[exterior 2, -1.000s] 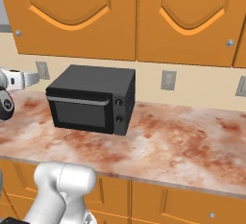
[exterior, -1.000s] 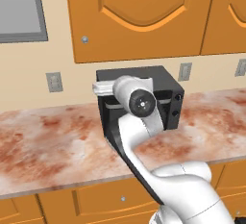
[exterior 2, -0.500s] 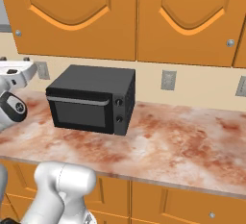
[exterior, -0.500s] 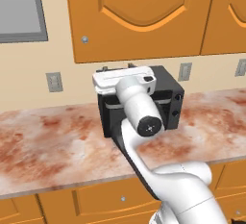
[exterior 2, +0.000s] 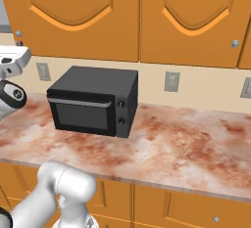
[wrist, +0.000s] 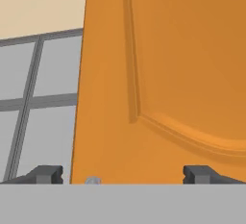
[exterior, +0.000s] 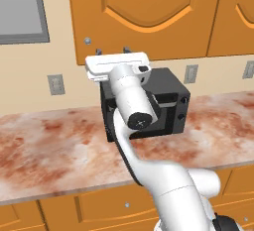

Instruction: The dining table condiment station is running low on syrup bottle. Refill the condiment station by opening the cabinet and taking the syrup bottle from the cabinet and placing it on the dining table.

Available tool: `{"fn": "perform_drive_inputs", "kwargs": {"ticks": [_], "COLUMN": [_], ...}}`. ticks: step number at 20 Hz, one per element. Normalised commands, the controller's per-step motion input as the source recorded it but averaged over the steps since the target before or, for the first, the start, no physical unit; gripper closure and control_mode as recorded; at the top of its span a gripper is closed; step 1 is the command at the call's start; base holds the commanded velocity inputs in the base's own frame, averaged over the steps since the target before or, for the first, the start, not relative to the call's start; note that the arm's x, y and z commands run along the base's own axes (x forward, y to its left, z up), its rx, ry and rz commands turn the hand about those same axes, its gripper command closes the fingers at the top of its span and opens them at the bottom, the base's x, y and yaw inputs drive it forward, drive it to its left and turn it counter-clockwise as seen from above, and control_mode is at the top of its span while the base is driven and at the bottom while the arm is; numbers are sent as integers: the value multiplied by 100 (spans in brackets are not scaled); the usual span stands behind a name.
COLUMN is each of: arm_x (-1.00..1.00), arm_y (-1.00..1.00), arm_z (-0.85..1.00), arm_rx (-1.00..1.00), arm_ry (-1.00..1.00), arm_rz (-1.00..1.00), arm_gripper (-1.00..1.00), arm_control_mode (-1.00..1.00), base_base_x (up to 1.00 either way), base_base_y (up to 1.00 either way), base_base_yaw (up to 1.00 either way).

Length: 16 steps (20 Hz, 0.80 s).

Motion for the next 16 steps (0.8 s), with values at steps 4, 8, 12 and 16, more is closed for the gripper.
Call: {"fn": "perform_drive_inputs", "kwargs": {"ticks": [4, 8, 12, 16], "arm_x": [0, 1, 25, 33], "arm_y": [13, 1, 16, 28], "arm_z": [8, 5, 11, 2], "arm_rx": [8, 7, 5, 1], "arm_ry": [2, 0, 1, 7], "arm_rz": [-1, -2, -5, -5], "arm_gripper": [-100, -100, -100, -100], "arm_control_mode": [-100, -100, -100, -100], "base_base_x": [0, 0, 0, 0], "base_base_y": [0, 0, 0, 0], "base_base_yaw": [0, 0, 0, 0]}}
